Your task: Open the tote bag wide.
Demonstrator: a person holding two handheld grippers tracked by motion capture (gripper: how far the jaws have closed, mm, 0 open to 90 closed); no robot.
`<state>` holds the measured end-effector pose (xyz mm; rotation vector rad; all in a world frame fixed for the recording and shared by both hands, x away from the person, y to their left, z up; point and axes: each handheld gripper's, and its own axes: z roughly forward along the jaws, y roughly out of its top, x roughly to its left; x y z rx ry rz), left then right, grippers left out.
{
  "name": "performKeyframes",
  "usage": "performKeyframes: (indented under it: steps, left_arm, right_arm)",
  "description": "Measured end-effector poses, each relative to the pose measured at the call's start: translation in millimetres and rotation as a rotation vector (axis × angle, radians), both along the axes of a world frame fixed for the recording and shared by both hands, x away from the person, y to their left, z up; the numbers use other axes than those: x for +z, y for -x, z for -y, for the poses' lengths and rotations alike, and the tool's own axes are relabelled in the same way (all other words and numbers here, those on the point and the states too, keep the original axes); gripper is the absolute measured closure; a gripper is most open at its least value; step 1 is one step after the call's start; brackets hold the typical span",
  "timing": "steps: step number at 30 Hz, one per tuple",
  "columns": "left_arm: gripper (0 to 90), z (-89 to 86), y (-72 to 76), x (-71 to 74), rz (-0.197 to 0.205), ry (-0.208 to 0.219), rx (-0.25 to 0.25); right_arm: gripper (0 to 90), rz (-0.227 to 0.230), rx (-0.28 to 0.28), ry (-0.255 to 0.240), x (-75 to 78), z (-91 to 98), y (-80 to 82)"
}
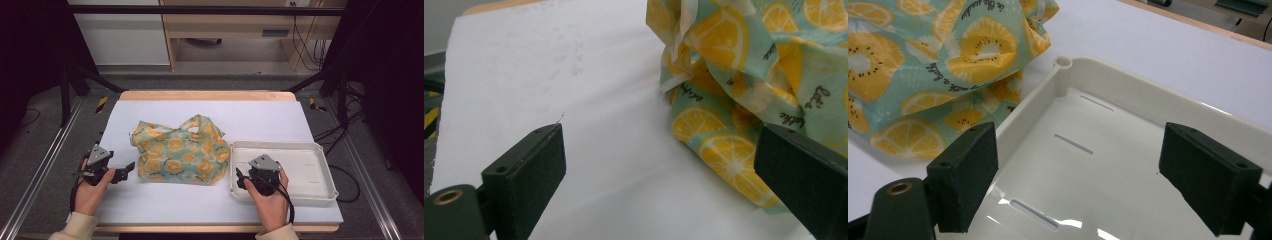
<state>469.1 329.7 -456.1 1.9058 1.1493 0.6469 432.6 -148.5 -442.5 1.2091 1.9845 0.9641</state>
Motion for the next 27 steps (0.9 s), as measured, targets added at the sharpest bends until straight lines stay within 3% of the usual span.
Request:
performKeyframes:
  steps: [9, 11, 15, 19, 22, 25, 27]
  left_arm:
    - [7.7, -2.3, -1.2, 2.2, -0.006, -0.002, -0.012]
    - [7.8, -0.3, 1.2, 5.5, 0.015, 0.001, -0.024]
    - [7.6, 2.9, 3.1, 13.1, 0.041, -0.018, -0.044]
    - [8.0, 6.2, 0.9, 25.6, 0.075, -0.033, -0.059]
    - [8.8, 11.1, -10.9, 42.6, 0.089, -0.052, -0.064]
    - [9.3, 15.5, -22.7, 54.2, 0.106, -0.083, -0.076]
    - [10.2, 16.7, -31.4, 60.5, 0.108, -0.076, -0.085]
  right_arm:
    - [17.5, -0.024, 0.019, -0.017, -2.3, 1.9, -2.7]
    - [17.7, -0.027, 0.036, -0.020, 0.4, 0.4, -2.4]
    - [18.1, -0.003, 0.064, -0.043, 15.1, -3.2, -1.6]
    - [16.6, -0.025, 0.093, -0.048, 29.3, -9.0, -11.1]
    - [17.7, -0.051, 0.125, -0.046, 40.6, -16.0, -23.2]
    - [21.0, -0.047, 0.174, -0.035, 55.9, -28.9, -36.6]
    - [24.7, -0.042, 0.206, -0.032, 66.4, -39.1, -46.1]
